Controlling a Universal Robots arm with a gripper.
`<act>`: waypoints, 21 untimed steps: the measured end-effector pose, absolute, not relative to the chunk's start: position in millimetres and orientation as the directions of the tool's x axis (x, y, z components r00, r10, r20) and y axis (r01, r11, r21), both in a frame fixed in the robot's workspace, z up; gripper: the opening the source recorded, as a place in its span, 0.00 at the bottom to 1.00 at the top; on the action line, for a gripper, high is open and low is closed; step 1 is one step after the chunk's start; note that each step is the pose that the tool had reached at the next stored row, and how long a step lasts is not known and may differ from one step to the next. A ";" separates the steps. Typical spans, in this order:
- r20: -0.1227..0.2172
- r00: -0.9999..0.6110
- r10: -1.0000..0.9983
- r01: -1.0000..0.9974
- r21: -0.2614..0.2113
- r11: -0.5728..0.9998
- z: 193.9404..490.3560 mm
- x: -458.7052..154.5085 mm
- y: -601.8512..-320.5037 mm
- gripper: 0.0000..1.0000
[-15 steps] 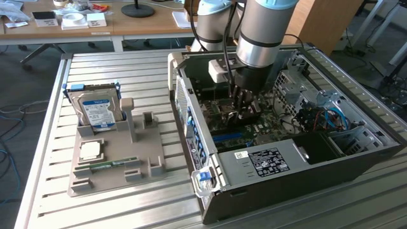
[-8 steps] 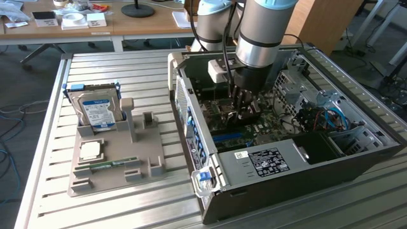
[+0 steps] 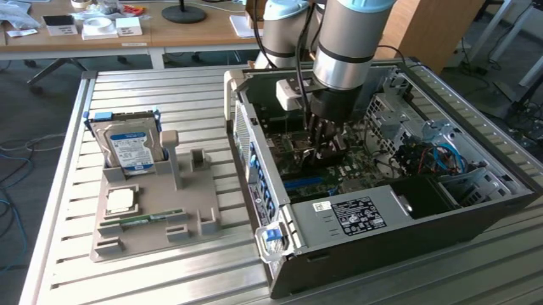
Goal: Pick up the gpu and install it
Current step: 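Insert the gpu into the slot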
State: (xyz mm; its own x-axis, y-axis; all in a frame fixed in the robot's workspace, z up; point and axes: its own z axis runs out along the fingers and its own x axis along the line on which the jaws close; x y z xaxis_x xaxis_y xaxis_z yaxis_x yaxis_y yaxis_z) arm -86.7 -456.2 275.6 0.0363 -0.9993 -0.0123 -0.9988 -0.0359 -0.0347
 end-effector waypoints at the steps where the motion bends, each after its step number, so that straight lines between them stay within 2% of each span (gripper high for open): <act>1: -0.012 0.036 -0.999 -0.999 -0.035 -0.036 275.2 -86.7 -456.2 0.27; 15: -0.014 0.036 -0.999 -0.998 -0.046 -0.036 273.2 -87.3 -456.2 0.27; 21: -0.028 0.036 -0.999 -0.998 -0.046 -0.035 274.5 -87.0 -456.2 0.27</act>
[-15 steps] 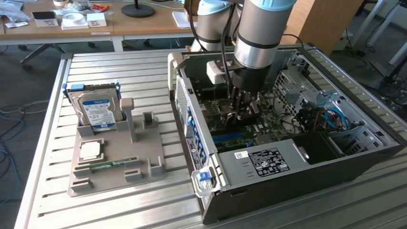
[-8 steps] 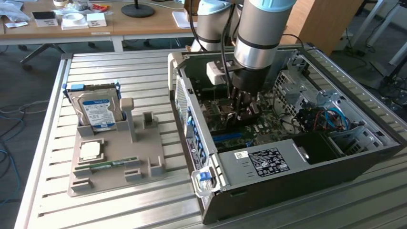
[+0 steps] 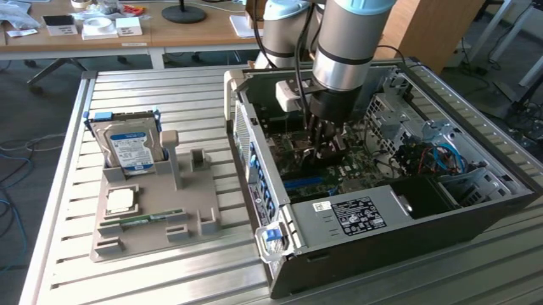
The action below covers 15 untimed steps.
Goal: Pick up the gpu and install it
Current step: 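Insert the gpu into the slot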
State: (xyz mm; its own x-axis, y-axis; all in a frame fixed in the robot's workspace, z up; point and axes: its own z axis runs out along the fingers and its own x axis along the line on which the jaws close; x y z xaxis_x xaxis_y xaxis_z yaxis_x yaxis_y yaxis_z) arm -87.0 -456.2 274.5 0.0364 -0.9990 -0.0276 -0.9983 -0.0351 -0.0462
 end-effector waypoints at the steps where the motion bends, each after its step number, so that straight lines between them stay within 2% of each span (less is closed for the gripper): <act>1: -0.030 0.036 -0.999 -0.998 -0.046 -0.035 274.6 -86.9 -456.2 0.27; 15: -0.032 0.036 -0.999 -0.998 -0.046 -0.035 274.5 -80.5 -457.2 0.27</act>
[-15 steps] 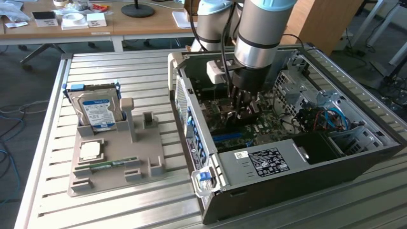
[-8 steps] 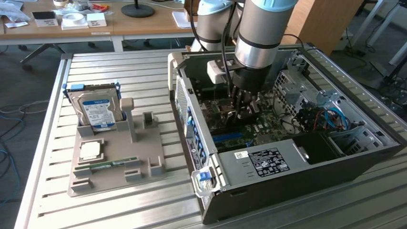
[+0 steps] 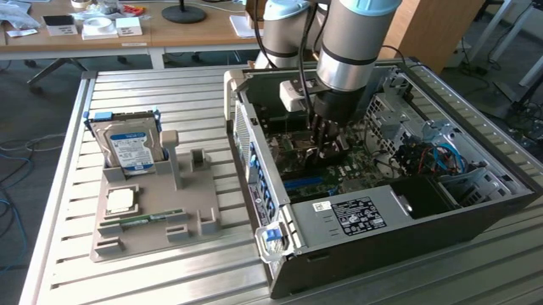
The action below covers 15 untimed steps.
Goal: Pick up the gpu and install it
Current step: 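Insert the gpu into the slot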
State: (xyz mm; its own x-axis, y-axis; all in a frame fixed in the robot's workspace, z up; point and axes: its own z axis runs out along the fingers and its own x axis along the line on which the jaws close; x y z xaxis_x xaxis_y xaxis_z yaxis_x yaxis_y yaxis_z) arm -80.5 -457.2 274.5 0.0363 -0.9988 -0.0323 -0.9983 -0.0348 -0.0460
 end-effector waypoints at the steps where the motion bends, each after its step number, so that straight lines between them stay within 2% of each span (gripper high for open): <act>1: -0.032 0.036 -0.999 -0.998 -0.046 -0.035 274.4 -79.2 -457.2 0.27; 15: -0.033 0.012 -0.999 -0.999 -0.045 -0.010 274.3 -73.5 -458.1 0.27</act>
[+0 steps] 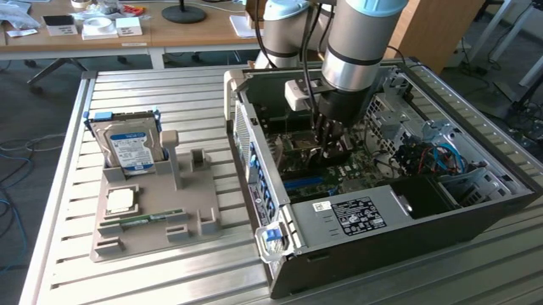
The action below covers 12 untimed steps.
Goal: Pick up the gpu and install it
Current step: 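Insert the gpu into the slot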
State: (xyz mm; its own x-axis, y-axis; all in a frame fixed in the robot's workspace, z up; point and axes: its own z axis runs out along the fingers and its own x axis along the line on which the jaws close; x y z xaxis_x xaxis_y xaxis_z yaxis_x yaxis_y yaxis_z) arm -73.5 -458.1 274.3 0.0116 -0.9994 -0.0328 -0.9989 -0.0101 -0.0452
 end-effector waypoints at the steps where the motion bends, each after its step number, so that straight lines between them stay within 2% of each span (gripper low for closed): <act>1: -0.033 0.009 -0.999 -0.999 -0.045 -0.008 274.3 -73.5 -458.2 0.27; 9: -0.033 0.009 -0.999 -0.999 -0.046 -0.007 274.4 -73.4 -458.4 0.27; 12: -0.033 0.013 -0.999 -0.998 -0.070 -0.010 274.4 -73.9 -458.4 0.27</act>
